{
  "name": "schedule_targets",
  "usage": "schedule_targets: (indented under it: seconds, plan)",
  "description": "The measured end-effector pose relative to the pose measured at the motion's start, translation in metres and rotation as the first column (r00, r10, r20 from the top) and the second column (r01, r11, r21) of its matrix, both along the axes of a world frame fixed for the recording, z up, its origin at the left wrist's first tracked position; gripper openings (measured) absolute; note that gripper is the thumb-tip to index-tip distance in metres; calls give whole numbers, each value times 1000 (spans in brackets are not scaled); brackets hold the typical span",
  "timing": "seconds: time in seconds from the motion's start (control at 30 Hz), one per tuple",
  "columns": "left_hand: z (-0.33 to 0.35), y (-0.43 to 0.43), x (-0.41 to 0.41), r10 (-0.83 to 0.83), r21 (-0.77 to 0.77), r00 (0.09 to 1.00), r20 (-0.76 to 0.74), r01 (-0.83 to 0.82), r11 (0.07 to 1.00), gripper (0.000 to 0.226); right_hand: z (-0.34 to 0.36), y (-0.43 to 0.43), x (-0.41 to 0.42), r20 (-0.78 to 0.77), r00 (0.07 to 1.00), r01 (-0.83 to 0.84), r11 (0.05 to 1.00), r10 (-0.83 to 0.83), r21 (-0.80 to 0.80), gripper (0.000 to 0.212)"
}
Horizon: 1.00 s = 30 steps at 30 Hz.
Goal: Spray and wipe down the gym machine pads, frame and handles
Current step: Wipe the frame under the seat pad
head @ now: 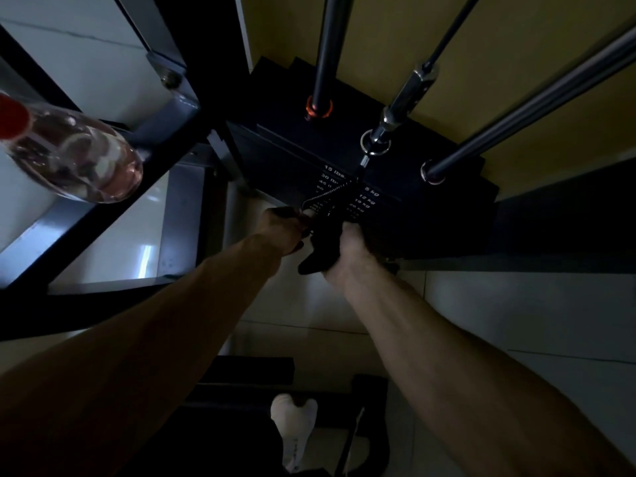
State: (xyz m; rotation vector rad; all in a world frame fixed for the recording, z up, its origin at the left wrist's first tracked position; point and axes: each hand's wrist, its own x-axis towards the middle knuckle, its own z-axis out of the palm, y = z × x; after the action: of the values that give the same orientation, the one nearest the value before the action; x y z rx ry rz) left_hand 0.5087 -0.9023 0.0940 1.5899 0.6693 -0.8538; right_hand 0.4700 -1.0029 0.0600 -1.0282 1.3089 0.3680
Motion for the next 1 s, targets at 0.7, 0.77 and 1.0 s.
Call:
schedule_targets:
  seconds: [0.7,0.77,1.0]
  plan:
    - [7,2,1,-311,248,927,210,257,934,19,-22,-5,-2,94,988,107,980,-124,167,47]
    - [9,-1,-1,-440,342,871,216,355,870,24,-20,0,-5,170,968,137,960,-182,245,61]
    - [4,3,-2,-571,382,779,257,461,801,32,-5,-4,-34,109,991,60,988,-77,144,32]
